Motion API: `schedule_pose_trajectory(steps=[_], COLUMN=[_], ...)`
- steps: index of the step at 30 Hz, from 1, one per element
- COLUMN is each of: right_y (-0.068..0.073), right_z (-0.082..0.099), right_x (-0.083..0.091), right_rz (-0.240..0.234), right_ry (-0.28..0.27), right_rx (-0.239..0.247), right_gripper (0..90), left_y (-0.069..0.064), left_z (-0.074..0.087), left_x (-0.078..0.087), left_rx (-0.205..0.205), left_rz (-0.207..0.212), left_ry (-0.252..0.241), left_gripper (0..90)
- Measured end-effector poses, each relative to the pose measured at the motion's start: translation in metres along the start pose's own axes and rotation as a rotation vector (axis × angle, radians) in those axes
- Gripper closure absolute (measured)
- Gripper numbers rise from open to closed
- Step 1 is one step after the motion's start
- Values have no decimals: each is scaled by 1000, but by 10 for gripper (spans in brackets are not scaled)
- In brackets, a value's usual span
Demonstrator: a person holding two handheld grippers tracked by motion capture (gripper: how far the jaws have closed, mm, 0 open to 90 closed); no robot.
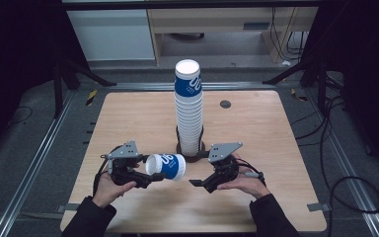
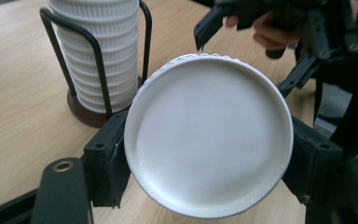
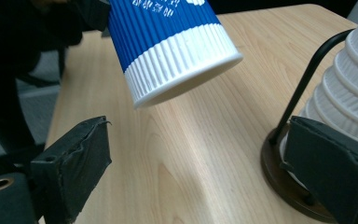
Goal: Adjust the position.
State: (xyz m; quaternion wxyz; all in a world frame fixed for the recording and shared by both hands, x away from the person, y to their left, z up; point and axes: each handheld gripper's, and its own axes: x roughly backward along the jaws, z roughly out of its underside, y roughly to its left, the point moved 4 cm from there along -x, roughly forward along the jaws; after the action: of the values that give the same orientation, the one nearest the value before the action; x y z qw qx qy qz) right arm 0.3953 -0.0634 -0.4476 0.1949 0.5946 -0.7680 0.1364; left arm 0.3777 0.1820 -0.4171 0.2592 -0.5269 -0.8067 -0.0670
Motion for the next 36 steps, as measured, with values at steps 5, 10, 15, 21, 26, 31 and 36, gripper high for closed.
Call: schedule_pose_trajectory(steps=[5, 10, 15, 21, 26, 31, 36], right_y=[0, 2, 6, 9, 13, 16, 16], right_z=[0, -1, -3, -3, -4, -5, -3], right_x=[-3, -7, -14, -22, -27, -30, -30], right_rz=[-34, -78, -126, -161, -202, -240, -254], right_ry=[-30, -52, -71, -71, -82, -91, -83], right_rx=[-26, -41, -39, -37, -29, -29, -20], right_gripper=[70, 70, 68, 68, 70, 93, 133], left_y=[-3, -8, -12, -17, -22, -25, -24], left_z=[-1, -2, -3, -4, -3, -2, -1], left_x=[-1, -3, -4, -7, -11, -16, -16], left_rx=[-1, -18, -34, -47, -52, -62, -55], left_rz=[40, 73, 93, 119, 148, 165, 169], left_ry=[-40, -54, -57, -50, -42, -22, -16], left_gripper=[266, 266, 267, 268, 268, 268, 267])
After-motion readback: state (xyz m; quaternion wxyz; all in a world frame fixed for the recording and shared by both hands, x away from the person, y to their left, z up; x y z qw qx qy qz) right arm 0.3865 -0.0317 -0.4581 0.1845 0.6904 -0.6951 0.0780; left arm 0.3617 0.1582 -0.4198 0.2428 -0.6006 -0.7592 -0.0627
